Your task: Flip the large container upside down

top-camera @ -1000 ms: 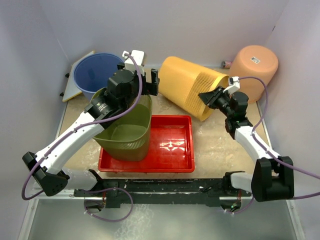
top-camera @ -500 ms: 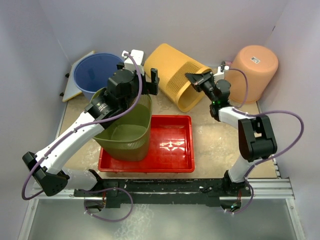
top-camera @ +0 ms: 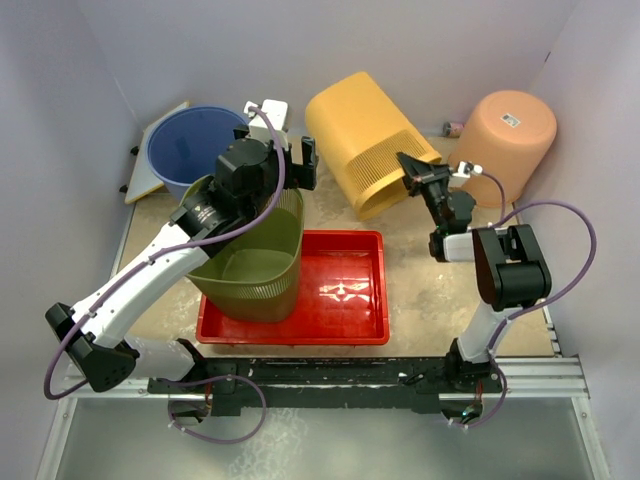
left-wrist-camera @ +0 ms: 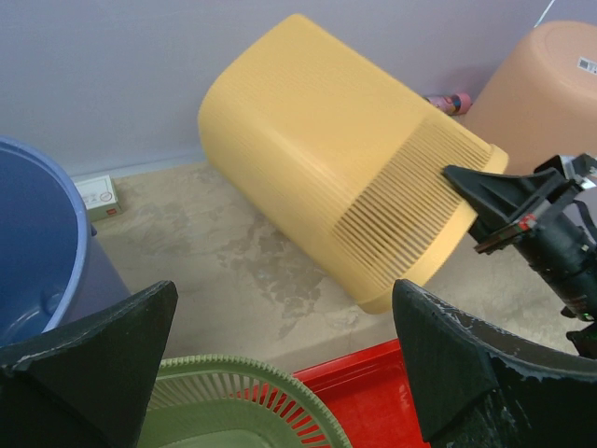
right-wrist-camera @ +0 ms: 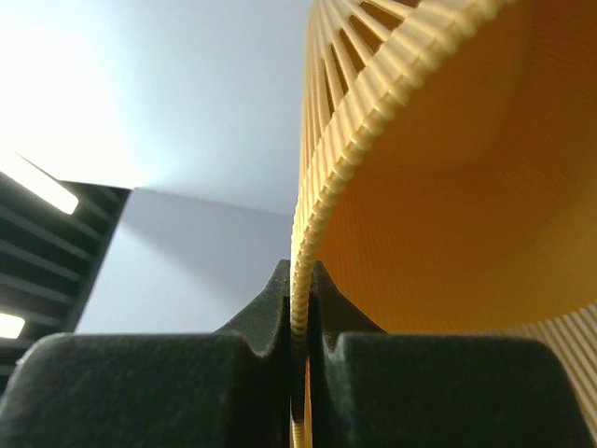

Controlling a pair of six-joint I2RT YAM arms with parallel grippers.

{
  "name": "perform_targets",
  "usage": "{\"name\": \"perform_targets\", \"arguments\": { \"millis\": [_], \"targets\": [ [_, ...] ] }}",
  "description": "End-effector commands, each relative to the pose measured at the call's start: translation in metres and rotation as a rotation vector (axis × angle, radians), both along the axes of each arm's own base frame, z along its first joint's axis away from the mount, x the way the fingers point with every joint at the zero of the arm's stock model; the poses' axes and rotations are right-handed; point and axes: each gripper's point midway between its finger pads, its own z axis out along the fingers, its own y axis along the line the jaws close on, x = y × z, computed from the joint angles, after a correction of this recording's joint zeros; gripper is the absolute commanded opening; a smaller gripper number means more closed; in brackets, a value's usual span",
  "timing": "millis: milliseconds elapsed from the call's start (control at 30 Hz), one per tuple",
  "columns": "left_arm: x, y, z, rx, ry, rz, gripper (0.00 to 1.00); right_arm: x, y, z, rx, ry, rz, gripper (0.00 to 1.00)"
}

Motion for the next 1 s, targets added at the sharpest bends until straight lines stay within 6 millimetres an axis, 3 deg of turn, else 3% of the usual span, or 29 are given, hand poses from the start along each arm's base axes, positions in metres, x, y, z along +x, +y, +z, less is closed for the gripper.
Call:
{"name": "perform_targets", "arguments": {
  "millis": [0,167,300,467,633,800,967],
  "targets": [
    [0.003,-0.003,0.004,-0.027,-0.016,0.006,0.94,-0.031,-0.004,-0.027,0.094,0.010,0.121,0.00],
    [0.005,-0.006,0.002,-0.031,-0.011,-0.002,0.94,-0.048,-0.013,-0.076,0.071,0.118,0.156,0.00],
    [0.006,-0.009,0.004,-0.036,-0.011,-0.010,0.94,-0.061,-0.019,-0.095,0.038,0.165,0.159,0.00],
    [0.006,-0.010,0.005,-0.035,-0.009,-0.012,0.94,-0.078,-0.042,-0.122,0.020,0.245,0.124,0.00],
    [0.006,-0.012,0.005,-0.042,-0.007,-0.019,0.94,-0.091,-0.050,-0.137,-0.002,0.285,0.123,0.00],
    [0.007,-0.017,0.005,-0.050,-0.003,-0.034,0.94,-0.091,-0.049,-0.149,-0.022,0.305,0.125,0.00],
    [0.005,-0.015,0.005,-0.048,-0.002,-0.033,0.94,-0.096,-0.051,-0.173,-0.029,0.362,0.140,0.00]
  ]
}}
